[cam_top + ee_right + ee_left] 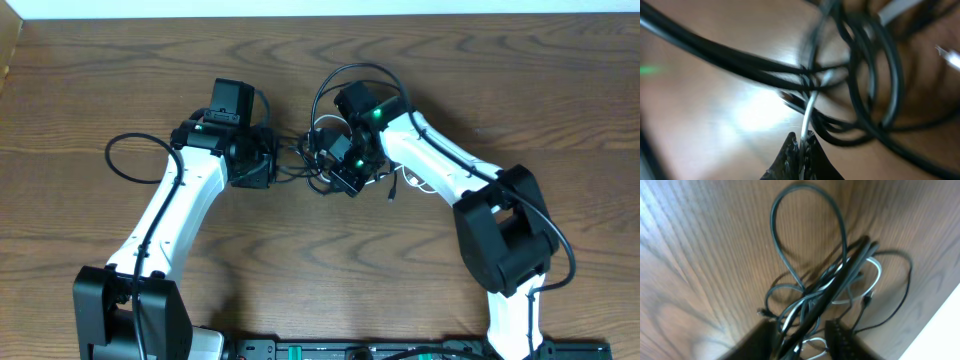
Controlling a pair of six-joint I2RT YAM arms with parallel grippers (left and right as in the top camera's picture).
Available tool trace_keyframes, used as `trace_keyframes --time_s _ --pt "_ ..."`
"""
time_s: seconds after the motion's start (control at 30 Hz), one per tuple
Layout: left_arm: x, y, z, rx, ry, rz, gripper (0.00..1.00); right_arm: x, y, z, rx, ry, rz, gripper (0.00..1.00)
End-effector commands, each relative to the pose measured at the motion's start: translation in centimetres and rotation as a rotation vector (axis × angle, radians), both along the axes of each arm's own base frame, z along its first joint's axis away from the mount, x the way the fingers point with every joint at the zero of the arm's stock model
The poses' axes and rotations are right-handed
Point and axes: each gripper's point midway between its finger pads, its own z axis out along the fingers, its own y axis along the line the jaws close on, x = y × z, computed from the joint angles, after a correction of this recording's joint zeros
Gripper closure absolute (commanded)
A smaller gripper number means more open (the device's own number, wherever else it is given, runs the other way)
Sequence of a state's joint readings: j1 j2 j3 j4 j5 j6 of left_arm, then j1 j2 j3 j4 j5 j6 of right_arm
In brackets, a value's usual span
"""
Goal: Untangle cables
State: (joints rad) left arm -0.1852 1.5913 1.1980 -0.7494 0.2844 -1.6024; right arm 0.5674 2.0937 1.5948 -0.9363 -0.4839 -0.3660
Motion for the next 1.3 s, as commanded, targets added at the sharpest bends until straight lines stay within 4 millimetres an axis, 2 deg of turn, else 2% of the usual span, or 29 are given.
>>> trace_keyframes --time_s 0.0,0.07,0.13,0.3,0.43,0.53,0.63,0.7,0.77,0.93,1.03,1.13,1.27 --pt "0.2 1.8 -0.4 0.115 -0.028 -0.036 0.46 0.0 2.2 9.7 0.298 -0.006 0.004 0.99" --pt "0.3 2.6 -0.5 0.190 -0.056 -0.114 0.29 0.0 1.7 13.6 0.397 -0.037 0.003 0.99" --pt "0.7 3.0 -0.4 0.253 -0.097 -0.232 0.20 0.3 0.8 17.4 0.481 -0.082 -0.018 0.99" --pt "2.8 2.2 0.5 0.341 -0.267 -0.552 0.16 2.1 -2.3 24.8 0.625 -0.188 -0.153 0.99" --pt "3.7 -0.1 1.6 0.300 -0.406 -0.753 0.14 3.5 -4.4 28.3 0.685 -0.235 -0.267 0.99" --pt "4.3 -2.5 2.9 0.236 -0.546 -0.892 0.14 4.5 -5.3 28.1 0.645 -0.254 -0.341 0.99" --pt "4.6 -5.4 5.2 0.171 -0.761 -1.098 0.13 5.9 -6.8 25.8 0.513 -0.281 -0.448 0.99" --pt "4.9 -6.1 6.2 0.164 -0.824 -1.133 0.14 6.5 -8.1 24.3 0.419 -0.298 -0.512 0.99" --pt "5.4 -6.2 7.3 0.186 -0.860 -1.155 0.14 6.9 -9.3 23.2 0.341 -0.314 -0.562 0.97" --pt "5.6 -6.2 9.6 0.220 -0.888 -1.203 0.14 8.3 -12.0 22.3 0.249 -0.351 -0.670 0.74" --pt "5.1 -5.5 10.4 0.267 -0.848 -1.252 0.14 9.4 -14.3 22.2 0.234 -0.362 -0.739 0.69" --pt "4.0 -4.3 10.0 0.333 -0.777 -1.337 0.13 10.2 -16.4 22.0 0.221 -0.363 -0.788 0.66" --pt "2.2 -3.8 8.1 0.319 -0.703 -1.455 0.12 10.7 -17.3 21.5 0.210 -0.356 -0.811 0.64"
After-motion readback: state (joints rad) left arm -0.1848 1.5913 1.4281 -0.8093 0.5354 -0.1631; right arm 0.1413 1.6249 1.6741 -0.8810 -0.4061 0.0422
